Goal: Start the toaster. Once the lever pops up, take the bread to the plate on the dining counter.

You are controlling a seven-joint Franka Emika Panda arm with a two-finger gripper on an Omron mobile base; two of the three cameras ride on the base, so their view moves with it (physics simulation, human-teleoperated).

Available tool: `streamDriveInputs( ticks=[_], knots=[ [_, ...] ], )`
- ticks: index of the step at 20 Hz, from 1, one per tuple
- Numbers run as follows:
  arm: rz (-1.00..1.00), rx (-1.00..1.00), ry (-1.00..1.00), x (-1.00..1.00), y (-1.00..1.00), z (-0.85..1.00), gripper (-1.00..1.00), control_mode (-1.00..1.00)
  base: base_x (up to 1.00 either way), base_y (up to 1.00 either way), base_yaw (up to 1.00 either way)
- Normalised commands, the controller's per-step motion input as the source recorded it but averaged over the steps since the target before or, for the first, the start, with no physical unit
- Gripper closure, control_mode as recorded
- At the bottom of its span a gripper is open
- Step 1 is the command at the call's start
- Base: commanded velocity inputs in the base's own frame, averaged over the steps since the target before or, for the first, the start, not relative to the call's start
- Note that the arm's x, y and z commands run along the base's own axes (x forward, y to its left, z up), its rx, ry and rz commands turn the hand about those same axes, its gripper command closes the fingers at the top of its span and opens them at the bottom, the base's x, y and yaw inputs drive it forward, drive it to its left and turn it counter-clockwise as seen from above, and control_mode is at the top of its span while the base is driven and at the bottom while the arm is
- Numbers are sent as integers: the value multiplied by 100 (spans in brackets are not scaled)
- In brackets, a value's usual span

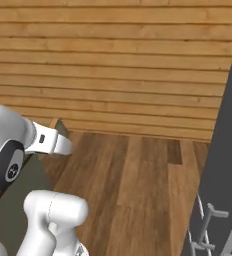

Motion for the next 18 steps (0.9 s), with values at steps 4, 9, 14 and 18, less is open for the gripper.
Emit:
streamDriveInputs(
  ticks=[4,9,14,18],
  knots=[
    [0,0,0,0,0,0,100,100,100,0,6],
    [0,0,0,0,0,0,100,100,100,0,8],
    [0,0,0,0,0,0,100,100,100,0,26],
    [0,0,0,0,0,0,100,100,100,0,34]
  ],
)
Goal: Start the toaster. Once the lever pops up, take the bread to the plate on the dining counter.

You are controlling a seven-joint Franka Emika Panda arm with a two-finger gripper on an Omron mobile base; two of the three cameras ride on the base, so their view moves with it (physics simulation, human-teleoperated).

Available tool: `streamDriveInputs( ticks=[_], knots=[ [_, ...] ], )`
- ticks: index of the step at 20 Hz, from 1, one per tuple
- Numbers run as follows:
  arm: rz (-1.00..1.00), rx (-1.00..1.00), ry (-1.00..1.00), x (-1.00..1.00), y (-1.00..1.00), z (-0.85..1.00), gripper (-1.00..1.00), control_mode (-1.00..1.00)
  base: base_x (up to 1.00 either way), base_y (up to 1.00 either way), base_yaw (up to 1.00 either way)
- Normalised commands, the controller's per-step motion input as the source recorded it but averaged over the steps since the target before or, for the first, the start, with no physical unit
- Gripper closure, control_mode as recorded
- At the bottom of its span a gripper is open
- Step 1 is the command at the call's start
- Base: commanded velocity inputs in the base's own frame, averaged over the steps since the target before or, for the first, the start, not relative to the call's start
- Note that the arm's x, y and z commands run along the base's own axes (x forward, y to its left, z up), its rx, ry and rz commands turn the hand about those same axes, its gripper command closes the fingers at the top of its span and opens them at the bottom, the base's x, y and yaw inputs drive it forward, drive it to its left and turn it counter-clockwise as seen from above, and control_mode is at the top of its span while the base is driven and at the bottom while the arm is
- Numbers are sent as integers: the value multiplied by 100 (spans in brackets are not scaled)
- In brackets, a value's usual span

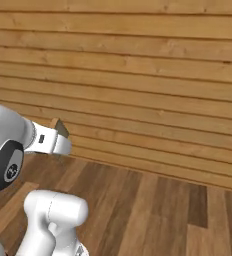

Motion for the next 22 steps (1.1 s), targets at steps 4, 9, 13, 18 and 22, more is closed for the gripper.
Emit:
streamDriveInputs(
  ticks=[4,9,13,18,22],
  knots=[
    [0,0,0,0,0,0,100,100,100,0,40],
    [0,0,0,0,0,0,100,100,100,0,51],
    [0,0,0,0,0,0,100,100,100,0,67],
    [0,0,0,0,0,0,100,100,88,-13,84],
    [0,0,0,0,0,0,100,100,74,-10,91]
  ],
)
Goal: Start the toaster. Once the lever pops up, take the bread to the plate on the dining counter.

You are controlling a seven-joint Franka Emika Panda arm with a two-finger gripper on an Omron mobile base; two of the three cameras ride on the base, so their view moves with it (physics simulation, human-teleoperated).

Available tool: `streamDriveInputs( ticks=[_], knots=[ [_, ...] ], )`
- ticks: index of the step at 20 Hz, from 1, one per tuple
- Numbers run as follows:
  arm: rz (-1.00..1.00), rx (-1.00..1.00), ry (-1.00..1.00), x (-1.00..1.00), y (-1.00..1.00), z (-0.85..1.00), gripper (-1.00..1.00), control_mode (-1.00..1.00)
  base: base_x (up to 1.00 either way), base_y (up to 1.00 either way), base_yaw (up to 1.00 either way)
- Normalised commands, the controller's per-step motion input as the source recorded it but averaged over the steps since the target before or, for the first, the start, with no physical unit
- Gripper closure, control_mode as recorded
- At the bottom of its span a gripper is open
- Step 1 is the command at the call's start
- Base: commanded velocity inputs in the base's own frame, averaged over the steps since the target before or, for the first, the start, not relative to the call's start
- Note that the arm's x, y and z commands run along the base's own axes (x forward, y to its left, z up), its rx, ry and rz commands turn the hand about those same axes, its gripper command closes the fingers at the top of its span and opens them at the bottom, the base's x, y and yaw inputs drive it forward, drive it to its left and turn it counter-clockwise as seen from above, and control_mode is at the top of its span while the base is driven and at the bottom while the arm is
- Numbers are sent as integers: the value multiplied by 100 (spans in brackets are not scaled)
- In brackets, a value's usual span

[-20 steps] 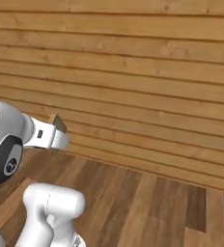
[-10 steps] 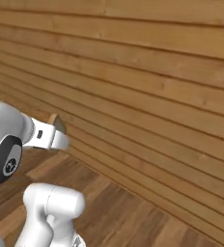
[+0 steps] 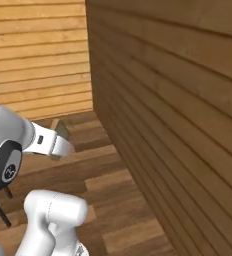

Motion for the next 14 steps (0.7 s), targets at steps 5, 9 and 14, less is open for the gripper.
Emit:
streamDriveInputs(
  ticks=[5,9,14],
  knots=[
    [0,0,0,0,0,0,100,100,66,-15,93],
    [0,0,0,0,0,0,100,100,65,-24,90],
    [0,0,0,0,0,0,100,100,72,-32,88]
  ],
)
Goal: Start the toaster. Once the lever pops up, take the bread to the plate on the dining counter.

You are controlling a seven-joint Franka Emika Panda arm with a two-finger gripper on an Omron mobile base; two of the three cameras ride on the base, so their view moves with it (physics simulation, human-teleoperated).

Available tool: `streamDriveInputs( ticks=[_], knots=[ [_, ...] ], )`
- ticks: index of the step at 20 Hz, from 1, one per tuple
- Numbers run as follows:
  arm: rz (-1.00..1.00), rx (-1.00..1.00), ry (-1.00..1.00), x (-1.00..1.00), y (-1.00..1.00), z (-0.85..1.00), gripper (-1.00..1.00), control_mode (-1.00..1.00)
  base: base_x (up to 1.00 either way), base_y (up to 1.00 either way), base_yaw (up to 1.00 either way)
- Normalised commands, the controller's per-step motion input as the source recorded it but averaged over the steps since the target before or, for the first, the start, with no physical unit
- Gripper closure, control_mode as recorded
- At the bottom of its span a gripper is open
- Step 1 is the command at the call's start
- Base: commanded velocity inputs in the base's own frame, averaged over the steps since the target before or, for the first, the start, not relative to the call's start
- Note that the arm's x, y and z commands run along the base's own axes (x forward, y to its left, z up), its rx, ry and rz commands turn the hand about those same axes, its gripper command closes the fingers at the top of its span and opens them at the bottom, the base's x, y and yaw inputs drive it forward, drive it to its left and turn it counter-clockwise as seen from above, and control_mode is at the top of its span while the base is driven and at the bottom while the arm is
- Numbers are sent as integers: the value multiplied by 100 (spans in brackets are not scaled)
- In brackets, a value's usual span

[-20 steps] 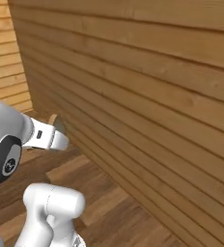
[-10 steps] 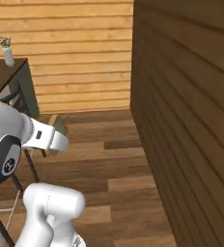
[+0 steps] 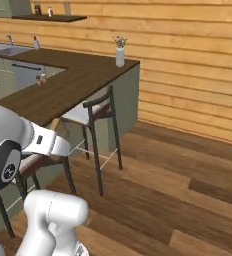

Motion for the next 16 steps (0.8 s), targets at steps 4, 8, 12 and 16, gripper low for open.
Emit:
streamDriveInputs(
  ticks=[4,8,12,16],
  knots=[
    [0,0,0,0,0,0,100,100,71,-39,86],
    [0,0,0,0,0,0,100,100,63,-46,85],
    [0,0,0,0,0,0,100,100,53,-45,87],
    [0,0,0,0,0,0,100,100,38,-48,87]
  ],
)
